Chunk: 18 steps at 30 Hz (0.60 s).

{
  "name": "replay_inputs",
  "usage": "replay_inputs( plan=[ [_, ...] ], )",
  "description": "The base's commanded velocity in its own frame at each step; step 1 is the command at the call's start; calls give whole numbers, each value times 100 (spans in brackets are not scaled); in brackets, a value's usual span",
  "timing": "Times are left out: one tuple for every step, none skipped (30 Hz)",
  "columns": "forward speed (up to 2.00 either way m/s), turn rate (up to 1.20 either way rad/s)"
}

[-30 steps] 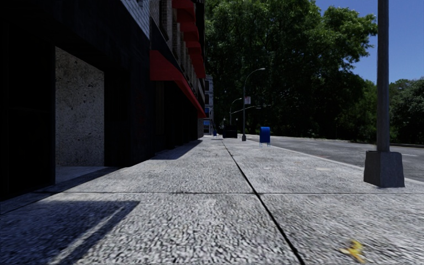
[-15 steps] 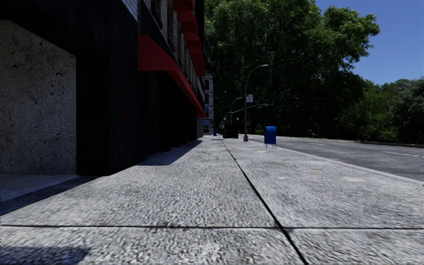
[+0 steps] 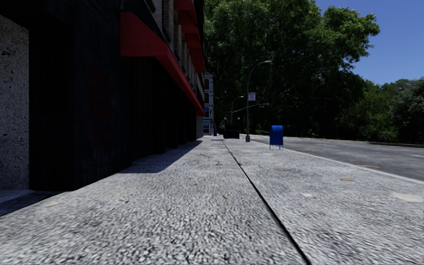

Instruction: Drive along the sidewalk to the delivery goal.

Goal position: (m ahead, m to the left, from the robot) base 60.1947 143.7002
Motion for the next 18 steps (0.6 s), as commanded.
replay_inputs(
  plan=[
    [200, 0],
    [200, 0],
    [200, 0],
    [200, 0],
    [200, 0],
    [200, 0],
    [200, 0],
    [200, 0],
    [200, 0],
    [200, 0],
    [200, 0],
    [200, 0],
    [200, 0],
    [200, 0],
    [200, 0],
    [200, 0],
    [200, 0],
    [200, 0]
  ],
)
